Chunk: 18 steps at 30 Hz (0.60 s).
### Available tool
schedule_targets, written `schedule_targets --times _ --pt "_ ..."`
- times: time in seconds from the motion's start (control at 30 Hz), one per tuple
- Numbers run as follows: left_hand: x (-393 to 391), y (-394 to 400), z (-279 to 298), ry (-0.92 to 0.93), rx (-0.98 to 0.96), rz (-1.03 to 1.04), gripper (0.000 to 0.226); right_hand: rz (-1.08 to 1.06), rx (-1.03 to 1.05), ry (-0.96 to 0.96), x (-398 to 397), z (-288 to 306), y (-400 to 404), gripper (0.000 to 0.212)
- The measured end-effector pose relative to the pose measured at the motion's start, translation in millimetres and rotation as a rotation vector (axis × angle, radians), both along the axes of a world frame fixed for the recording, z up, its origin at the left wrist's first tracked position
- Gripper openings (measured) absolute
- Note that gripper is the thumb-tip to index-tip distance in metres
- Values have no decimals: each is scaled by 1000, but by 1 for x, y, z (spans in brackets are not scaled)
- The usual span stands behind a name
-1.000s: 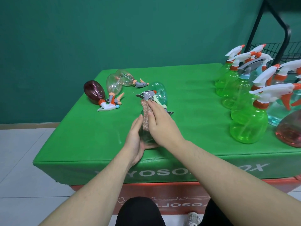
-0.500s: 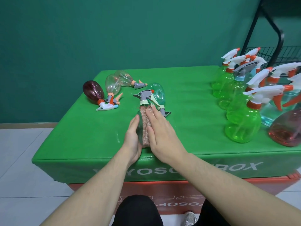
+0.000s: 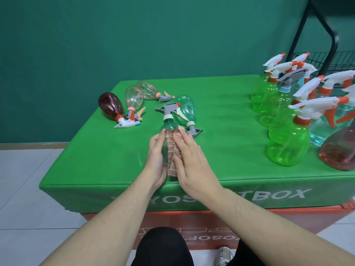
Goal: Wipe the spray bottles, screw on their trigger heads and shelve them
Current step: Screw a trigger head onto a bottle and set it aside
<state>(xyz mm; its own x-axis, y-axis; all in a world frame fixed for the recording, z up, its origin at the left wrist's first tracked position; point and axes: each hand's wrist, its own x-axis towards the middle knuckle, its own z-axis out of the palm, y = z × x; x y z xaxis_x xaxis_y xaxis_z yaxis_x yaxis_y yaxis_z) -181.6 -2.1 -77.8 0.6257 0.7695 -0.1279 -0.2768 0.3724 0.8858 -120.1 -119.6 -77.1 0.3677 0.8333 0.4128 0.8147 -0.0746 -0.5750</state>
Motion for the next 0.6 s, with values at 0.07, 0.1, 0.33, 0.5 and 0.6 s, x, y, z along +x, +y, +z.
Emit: schedule_targets --times 0.07,0.1,0.33,0.5,0.6 --pt "0 1 0 1 -6 -46 60 -1 32 -2 1 2 5 57" --pt "0 1 -1 -4 -5 -73 68 -7 44 4 1 4 9 57" --pt "-4 -2 5 -6 -30 -170 42 -38 33 -1 12 31 39 51" --pt "-6 -2 6 55 -45 -158 54 -85 -59 179 24 51 56 49" --pt "-6 0 4 60 -60 -136 51 -111 -85 242 24 53 59 49"
